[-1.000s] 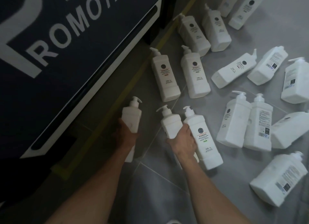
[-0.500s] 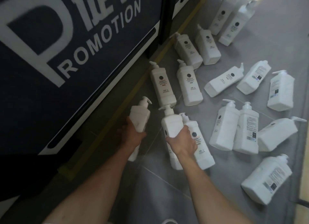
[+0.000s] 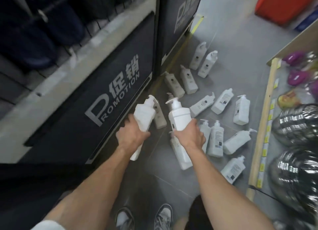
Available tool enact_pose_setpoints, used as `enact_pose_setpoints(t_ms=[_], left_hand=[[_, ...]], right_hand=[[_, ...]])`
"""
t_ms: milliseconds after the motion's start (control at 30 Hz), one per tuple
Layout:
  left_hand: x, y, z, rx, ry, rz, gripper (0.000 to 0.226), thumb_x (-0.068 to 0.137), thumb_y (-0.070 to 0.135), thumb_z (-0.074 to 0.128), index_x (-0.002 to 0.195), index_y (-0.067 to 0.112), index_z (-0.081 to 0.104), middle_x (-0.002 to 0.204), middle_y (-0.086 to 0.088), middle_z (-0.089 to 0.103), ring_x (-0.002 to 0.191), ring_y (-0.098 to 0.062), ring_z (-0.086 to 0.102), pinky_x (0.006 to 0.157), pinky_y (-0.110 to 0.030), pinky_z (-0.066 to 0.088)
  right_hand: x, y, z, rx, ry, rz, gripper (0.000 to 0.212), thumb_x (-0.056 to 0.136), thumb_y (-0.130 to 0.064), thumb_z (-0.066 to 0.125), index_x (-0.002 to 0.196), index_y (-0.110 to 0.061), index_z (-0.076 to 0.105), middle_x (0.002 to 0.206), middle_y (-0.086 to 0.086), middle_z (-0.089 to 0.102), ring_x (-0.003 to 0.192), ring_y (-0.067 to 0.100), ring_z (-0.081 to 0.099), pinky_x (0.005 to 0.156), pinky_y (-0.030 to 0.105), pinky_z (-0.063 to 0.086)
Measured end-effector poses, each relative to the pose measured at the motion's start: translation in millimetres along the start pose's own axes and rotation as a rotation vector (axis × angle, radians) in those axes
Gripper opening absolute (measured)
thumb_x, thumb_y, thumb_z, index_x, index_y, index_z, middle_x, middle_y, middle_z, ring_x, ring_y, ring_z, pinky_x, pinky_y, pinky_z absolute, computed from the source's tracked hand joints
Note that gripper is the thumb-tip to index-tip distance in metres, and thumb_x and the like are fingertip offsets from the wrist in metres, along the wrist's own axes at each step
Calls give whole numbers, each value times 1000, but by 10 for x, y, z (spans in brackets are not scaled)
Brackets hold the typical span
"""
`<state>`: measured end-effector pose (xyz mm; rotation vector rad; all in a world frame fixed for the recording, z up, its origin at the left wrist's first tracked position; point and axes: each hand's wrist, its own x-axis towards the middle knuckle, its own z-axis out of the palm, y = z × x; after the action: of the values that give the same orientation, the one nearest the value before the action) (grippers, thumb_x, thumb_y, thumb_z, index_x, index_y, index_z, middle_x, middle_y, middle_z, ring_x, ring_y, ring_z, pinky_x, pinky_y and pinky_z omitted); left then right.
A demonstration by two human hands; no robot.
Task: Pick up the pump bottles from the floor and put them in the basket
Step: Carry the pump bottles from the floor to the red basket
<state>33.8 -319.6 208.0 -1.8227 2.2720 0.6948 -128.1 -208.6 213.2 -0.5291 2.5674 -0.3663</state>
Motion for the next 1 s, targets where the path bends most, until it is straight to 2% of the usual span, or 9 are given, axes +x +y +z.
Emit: enact_pose_setpoints(t_ms=[267,400,567,767,867,1000], left_hand=[[-1025,452,-1692,61,2,83,75,71,50,76,122,15,34,118,-6,57,98,-38,65,77,-41,48],[-1479,576,-2417,51,3,106,73,72,49,75,123,15,34,116,-5,57,96,-37,65,72,-41,46],[-1993,633,-3196,8,38,128,73,72,46,75,124,15,34,117,-5,56,96,-39,63,72,-40,43],[-2472,469,-3763,-50,71,115,71,68,45,72,121,17,33,110,-3,57,83,-35,63,70,-40,52],[-2660,337,-3904,-74,101,113,72,69,45,73,122,17,33,110,-3,57,85,-34,63,70,-39,51],[-2814,136,-4017,-93,126,97,74,68,47,73,124,19,33,112,-3,59,86,-34,63,70,-40,52]], right_hand=[[-989,-611,-1606,7,13,-4,80,74,-42,81,133,-11,38,131,10,59,113,38,60,89,44,44],[-1524,-848,-2288,-14,14,-17,76,74,-42,81,130,-12,38,128,8,60,108,37,61,81,41,40],[-2135,-1021,-2977,-31,19,-35,76,74,-44,80,129,-13,39,126,8,59,107,37,62,80,41,44],[-2745,-1062,-3476,-33,62,-61,77,72,-46,80,129,-14,39,123,9,61,106,36,62,89,47,52],[-2959,-1044,-3598,-39,77,-76,77,70,-48,78,126,-15,38,121,7,62,102,35,63,88,48,52],[-3159,-1000,-3665,-61,85,-94,75,70,-49,77,125,-16,37,119,6,63,100,35,64,85,44,52]])
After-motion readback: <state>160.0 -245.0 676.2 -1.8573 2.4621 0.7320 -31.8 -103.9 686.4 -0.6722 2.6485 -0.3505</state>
